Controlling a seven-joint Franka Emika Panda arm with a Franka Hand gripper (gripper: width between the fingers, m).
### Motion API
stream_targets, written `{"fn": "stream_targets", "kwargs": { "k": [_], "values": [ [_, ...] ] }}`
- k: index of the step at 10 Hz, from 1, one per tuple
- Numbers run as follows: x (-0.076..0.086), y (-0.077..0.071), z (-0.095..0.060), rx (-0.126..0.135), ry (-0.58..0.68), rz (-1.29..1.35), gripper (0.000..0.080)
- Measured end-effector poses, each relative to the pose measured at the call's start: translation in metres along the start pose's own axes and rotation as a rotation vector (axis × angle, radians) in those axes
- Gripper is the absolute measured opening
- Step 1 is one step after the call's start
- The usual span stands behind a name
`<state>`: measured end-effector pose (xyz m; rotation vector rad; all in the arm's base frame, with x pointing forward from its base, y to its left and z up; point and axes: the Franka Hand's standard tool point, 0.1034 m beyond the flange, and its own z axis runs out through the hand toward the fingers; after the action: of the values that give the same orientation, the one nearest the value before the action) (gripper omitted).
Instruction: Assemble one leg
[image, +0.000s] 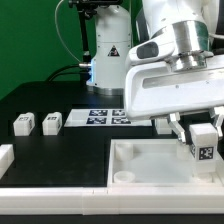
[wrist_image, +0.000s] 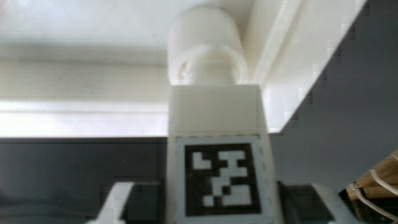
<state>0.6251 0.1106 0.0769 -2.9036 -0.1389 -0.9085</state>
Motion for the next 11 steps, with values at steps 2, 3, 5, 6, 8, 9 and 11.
{"fn": "stream_targets", "kwargs": {
  "k": [2,3,5,6,8,9,11],
  "values": [
    [0.0001,-0.0015,0.0002,-0.001,0.008,-0.002,0.0291],
    [0.0002,-0.0031,0.0002,0.000,0.005,-0.003,0.0291],
    [-0.0011,-0.0023,0.0010,0.001,-0.004,-0.001,0.0292],
    [-0.0012,-0.0024,0.0011,0.001,-0.004,-0.001,0.0481],
    [-0.0013,-0.0024,0.0011,0.001,-0.004,-0.001,0.0617],
    [-0.0014,-0.0024,0.0012,0.001,-0.004,-0.001,0.0639],
    [-0.0014,-0.0024,0.0012,0.001,-0.004,-0.001,0.0648]
  ]
}}
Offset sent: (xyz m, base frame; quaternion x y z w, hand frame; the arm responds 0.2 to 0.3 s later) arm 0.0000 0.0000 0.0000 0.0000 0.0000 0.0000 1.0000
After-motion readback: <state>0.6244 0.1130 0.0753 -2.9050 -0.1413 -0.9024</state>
